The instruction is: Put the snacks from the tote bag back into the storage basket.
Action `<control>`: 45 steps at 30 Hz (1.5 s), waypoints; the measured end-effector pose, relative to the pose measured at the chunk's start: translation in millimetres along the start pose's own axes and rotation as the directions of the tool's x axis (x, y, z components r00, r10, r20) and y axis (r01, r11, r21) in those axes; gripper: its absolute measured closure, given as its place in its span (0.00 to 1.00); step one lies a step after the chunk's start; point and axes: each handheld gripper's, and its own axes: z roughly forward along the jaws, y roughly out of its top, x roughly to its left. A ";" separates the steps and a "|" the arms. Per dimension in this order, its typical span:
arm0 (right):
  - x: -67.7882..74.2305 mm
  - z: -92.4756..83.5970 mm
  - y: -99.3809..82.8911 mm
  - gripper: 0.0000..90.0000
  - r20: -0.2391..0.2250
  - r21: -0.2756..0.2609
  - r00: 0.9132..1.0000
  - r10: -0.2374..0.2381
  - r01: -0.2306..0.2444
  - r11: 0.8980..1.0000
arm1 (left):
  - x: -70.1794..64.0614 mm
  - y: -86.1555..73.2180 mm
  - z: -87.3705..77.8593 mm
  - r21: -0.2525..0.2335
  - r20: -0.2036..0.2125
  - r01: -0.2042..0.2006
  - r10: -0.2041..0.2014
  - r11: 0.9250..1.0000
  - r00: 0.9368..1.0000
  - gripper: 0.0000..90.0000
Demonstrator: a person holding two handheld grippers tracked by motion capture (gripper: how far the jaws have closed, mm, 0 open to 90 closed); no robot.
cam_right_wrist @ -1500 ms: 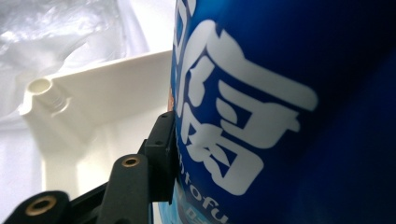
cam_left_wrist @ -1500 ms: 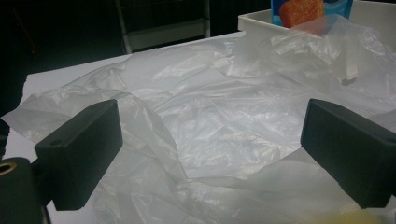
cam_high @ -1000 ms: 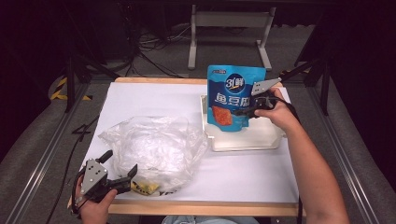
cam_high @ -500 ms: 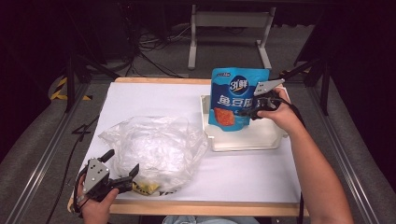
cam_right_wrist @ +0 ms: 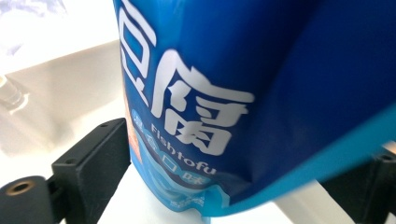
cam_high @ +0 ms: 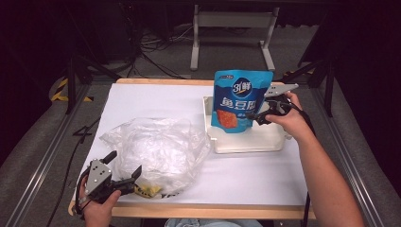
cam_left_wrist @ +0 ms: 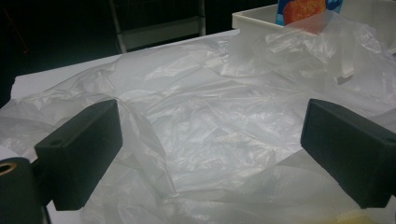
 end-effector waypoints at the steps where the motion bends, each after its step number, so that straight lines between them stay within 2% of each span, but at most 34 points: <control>1: 0.6 -2.8 0.2 0.09 0.004 -0.006 1.000 0.007 -0.007 1.000 | -0.3 0.0 0.5 -0.002 0.000 0.002 -0.002 1.000 1.000 0.07; 8: 6.6 -29.7 4.5 0.07 0.044 -0.035 0.999 0.019 -0.018 0.999 | 0.2 0.3 0.9 0.000 -0.002 0.001 -0.001 1.000 1.000 0.07; 14: 13.2 -46.2 6.7 0.07 0.053 -0.060 0.998 0.035 -0.032 0.998 | 0.3 0.5 1.2 0.000 -0.005 -0.002 0.002 1.000 1.000 0.07; 18: 23.7 -61.9 11.6 0.07 0.097 -0.069 0.994 0.049 -0.043 0.997 | 0.3 0.3 2.3 0.004 -0.002 0.003 -0.003 1.000 1.000 0.07; 22: 37.4 -77.2 18.8 0.06 0.131 -0.078 0.989 0.061 -0.051 0.996 | -0.1 0.7 2.7 0.004 0.000 0.001 -0.001 1.000 1.000 0.07; 28: 63.0 -96.3 22.6 0.06 0.148 -0.092 0.988 0.054 -0.040 0.995 | -2.5 1.7 1.4 0.001 0.003 -0.003 0.003 1.000 1.000 0.07; 30: 67.0 -99.0 22.2 0.06 0.148 -0.099 0.988 0.052 -0.037 0.994 | -3.4 2.0 0.4 -0.003 0.003 -0.008 0.008 1.000 1.000 0.07; 34: 85.4 -110.1 18.4 0.06 0.161 -0.128 0.985 0.058 -0.038 0.991 | -4.2 2.5 0.0 0.004 0.027 0.004 -0.004 1.000 1.000 0.07; 38: 93.9 -114.8 15.4 0.06 0.175 -0.129 0.982 0.069 -0.047 0.991 | -6.1 4.0 1.3 0.008 0.042 -0.007 0.006 1.000 0.999 0.07; 42: 106.9 -122.3 7.7 0.07 0.217 -0.163 0.974 0.067 -0.031 0.986 | -6.9 4.5 2.1 0.016 0.055 -0.009 0.008 1.000 0.998 0.07; 45: 117.9 -123.3 -2.1 0.07 0.210 -0.166 0.973 0.093 -0.058 0.984 | -6.4 4.6 2.0 0.015 0.057 -0.010 0.009 1.000 0.998 0.07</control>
